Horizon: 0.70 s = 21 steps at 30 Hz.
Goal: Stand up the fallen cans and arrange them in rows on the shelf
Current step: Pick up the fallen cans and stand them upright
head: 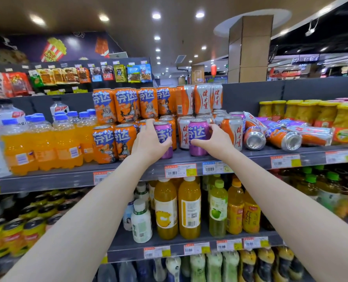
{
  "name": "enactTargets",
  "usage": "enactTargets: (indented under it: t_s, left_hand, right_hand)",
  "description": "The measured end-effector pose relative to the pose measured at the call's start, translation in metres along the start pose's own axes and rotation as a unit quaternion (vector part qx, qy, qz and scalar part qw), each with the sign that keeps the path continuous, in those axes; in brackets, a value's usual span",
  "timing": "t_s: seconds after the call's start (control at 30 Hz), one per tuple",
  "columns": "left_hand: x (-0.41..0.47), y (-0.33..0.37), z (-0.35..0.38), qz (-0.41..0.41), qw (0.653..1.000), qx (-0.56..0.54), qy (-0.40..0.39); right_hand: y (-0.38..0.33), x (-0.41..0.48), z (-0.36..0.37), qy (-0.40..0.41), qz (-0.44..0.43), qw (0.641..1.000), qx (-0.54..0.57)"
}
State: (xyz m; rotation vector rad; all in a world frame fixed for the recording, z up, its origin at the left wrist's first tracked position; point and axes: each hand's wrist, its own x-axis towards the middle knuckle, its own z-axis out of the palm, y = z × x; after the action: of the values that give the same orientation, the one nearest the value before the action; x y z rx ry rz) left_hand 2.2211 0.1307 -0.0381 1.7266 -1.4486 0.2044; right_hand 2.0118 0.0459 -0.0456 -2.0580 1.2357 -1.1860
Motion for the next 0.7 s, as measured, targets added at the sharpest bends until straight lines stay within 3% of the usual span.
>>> enactTargets:
  t_s: [0.13, 0.27, 0.43, 0.7]
  left_hand:
    - [-0.003, 0.001, 0.001, -0.013, 1.000, 0.023, -0.005]
    - [-0.008, 0.011, 0.007, 0.062, 0.986, 0.129, 0.090]
    - [-0.009, 0.036, 0.015, 0.171, 0.954, 0.145, 0.198]
    - [-0.019, 0.095, 0.052, 0.287, 0.940, 0.100, 0.153]
  right_hand:
    - [-0.001, -0.006, -0.003, -0.008, -0.004, 1.000, -0.022]
    - [-0.001, -0.017, -0.016, 0.016, -0.017, 0.999, -0.036]
    - [0.010, -0.030, -0.044, 0.147, -0.037, 0.986, -0.062]
    - [0.050, -0.053, -0.101, 0.208, 0.045, 0.965, -0.155]
